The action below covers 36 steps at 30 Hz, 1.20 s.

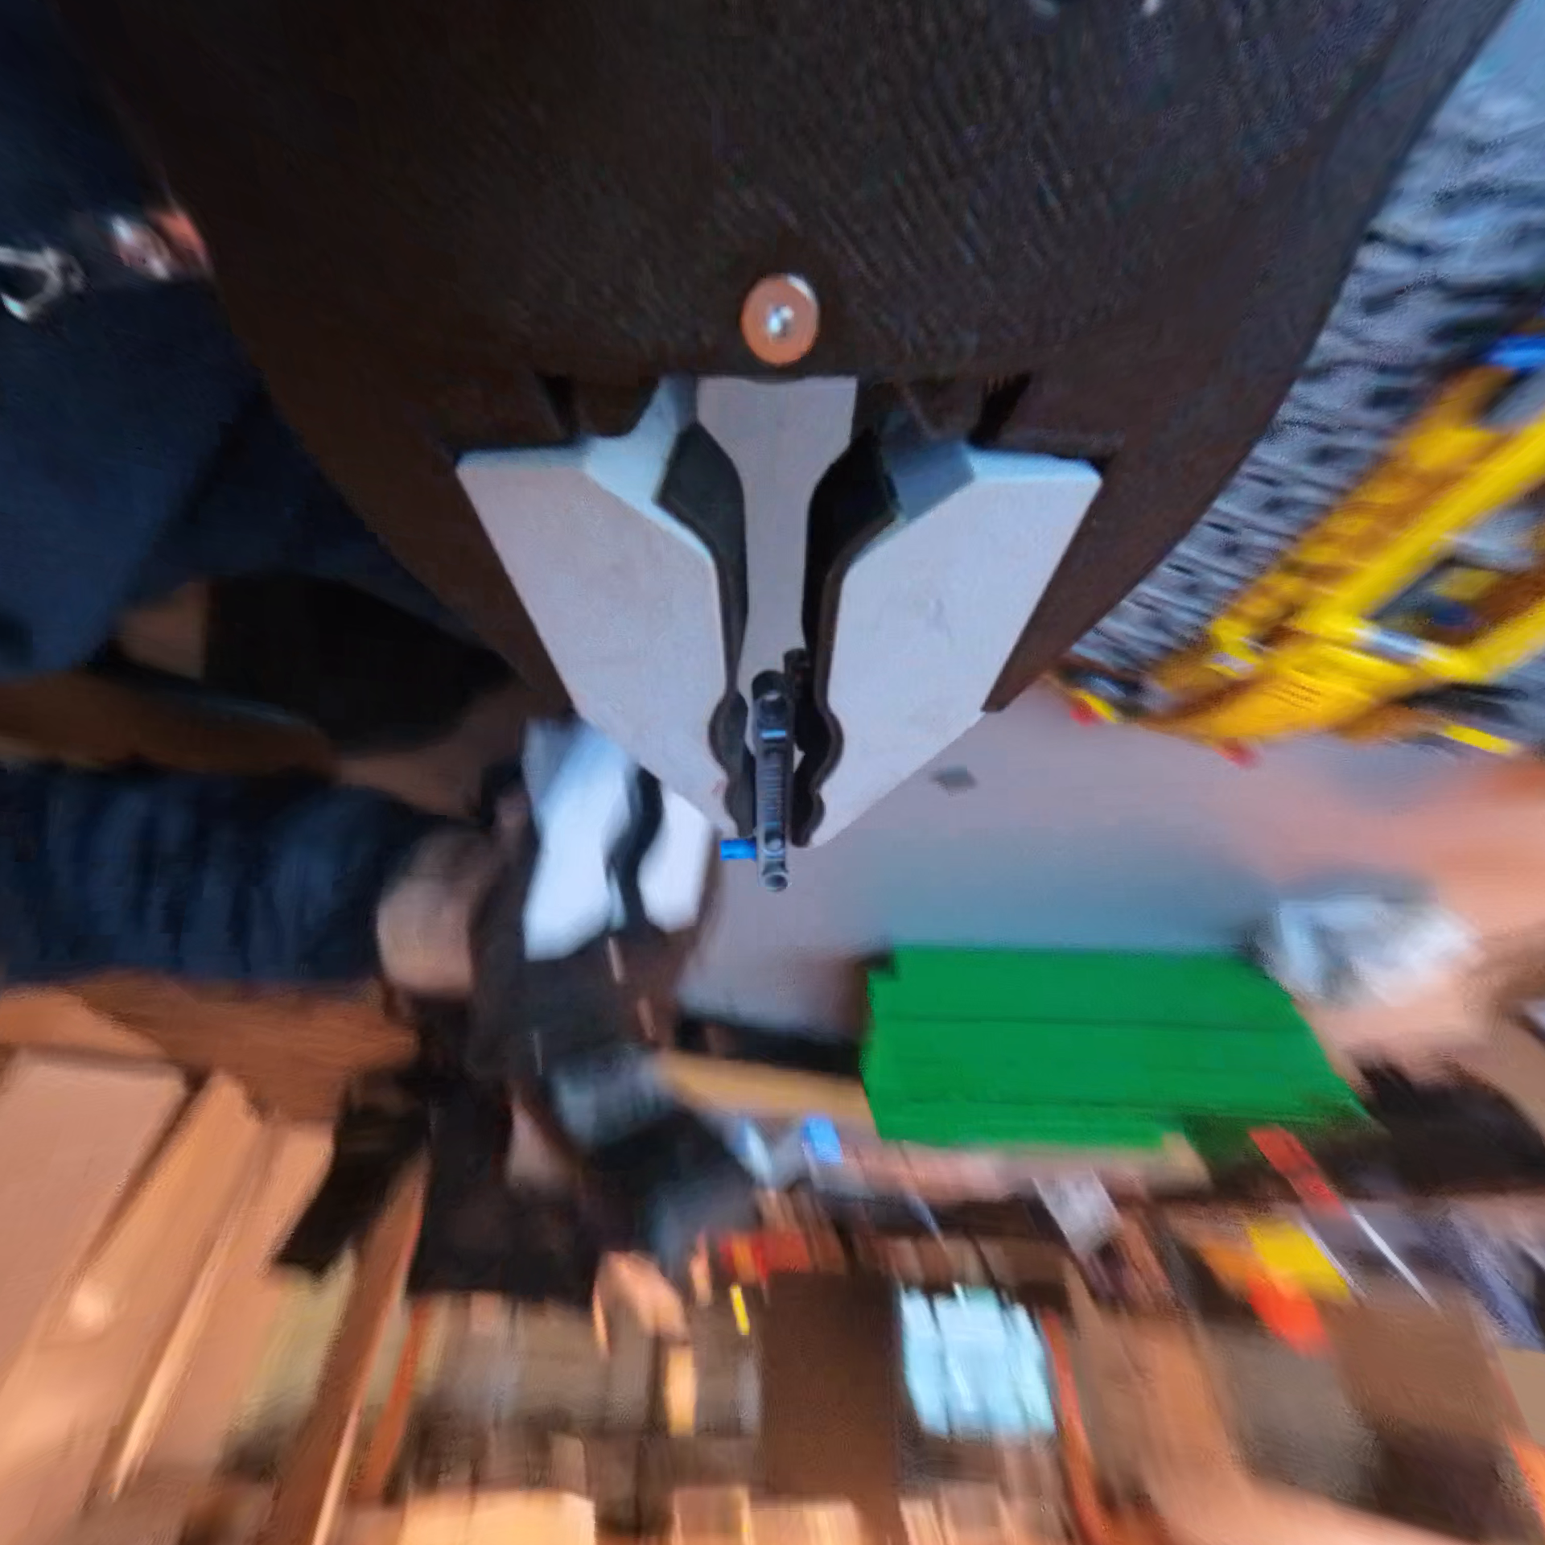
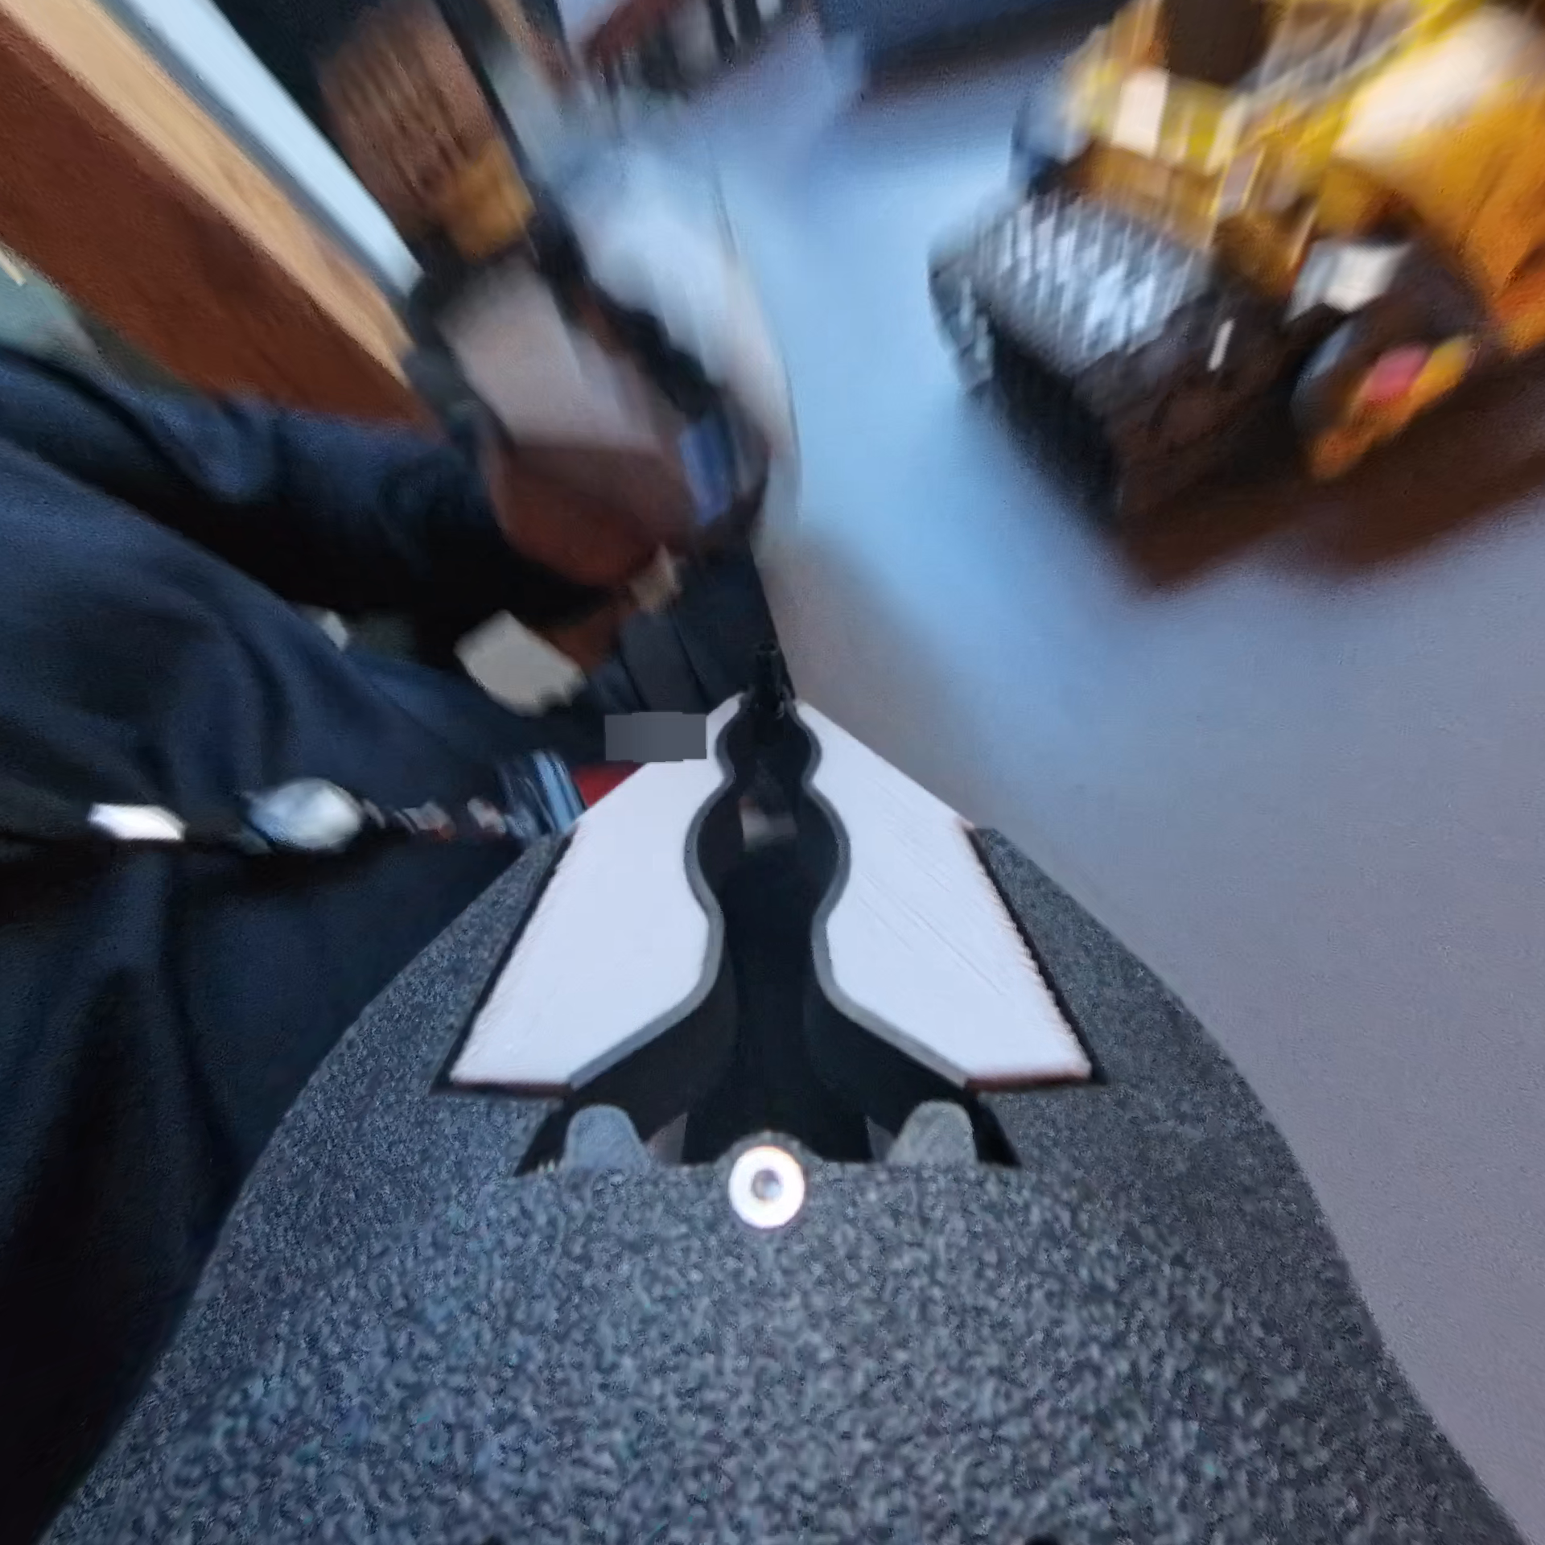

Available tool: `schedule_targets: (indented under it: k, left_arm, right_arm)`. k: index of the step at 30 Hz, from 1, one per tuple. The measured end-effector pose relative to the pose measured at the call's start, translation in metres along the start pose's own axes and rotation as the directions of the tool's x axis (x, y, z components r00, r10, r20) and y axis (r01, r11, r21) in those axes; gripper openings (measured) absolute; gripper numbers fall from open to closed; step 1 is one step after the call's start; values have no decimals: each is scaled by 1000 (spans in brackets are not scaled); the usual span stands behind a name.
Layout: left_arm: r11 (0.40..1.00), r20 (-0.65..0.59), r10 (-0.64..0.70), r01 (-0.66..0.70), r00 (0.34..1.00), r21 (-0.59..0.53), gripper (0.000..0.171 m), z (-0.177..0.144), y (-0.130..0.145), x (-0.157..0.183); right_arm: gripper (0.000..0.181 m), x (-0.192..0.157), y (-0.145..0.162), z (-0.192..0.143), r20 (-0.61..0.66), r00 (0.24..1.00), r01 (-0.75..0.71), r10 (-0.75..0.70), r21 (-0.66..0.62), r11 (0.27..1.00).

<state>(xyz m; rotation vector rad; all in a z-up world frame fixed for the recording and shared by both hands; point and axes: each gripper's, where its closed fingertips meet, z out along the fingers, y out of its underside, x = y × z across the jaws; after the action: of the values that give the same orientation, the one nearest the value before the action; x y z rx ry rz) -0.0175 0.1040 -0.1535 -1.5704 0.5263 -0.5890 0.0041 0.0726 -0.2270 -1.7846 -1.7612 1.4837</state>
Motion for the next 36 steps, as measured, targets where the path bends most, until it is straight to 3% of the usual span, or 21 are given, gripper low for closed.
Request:
schedule_targets:
  k: [2,4,7,10,12,14,17,19,22,25,32,36]
  left_arm:
    - [1000,40,13,-14,999,24,6,-22,-24,-26]
    - [1000,-7,23,-23,1000,-2,6,-34,-25,-31]
    - [992,-48,11,-17,999,-127,6,-28,8,-25]
    - [965,-99,63,-86,993,-249,6,-9,38,-6]
    - [937,-88,146,-166,985,-306,5,0,50,-1]
    - [911,-62,240,-246,969,-330,5,6,57,-3]
    - [875,0,332,-308,943,-373,5,12,62,-15]
    - [851,100,391,-318,915,-418,5,13,63,-35]
    - [841,167,412,-303,896,-449,6,13,65,-50]
    - [843,197,388,-260,900,-470,5,12,68,-59]
    - [836,206,375,-233,904,-497,6,13,73,-63]
    - [839,202,369,-231,907,-493,6,13,72,-63]
  right_arm:
    - [3,13,32,11,-68,998,-6,1,-81,997]
    - [3,23,15,-5,-149,988,36,-30,41,999]
    - [4,26,-19,-35,-178,983,69,-38,169,983]
    - [4,51,-26,-64,-327,944,92,-37,156,984]
    - [4,82,-38,-111,-520,853,144,-37,165,976]
    - [4,113,-65,-185,-694,720,197,29,244,950]
    - [4,163,-92,-280,-824,547,210,150,308,928]
    - [5,203,-89,-304,-867,474,121,155,238,964]
    - [9,259,-71,-316,-932,354,7,81,89,996]
    - [25,288,-58,-314,-935,340,-83,101,78,994]
    - [35,283,-66,-316,-945,315,-38,84,76,996]
    - [32,284,-56,-307,-915,392,-91,94,63,994]
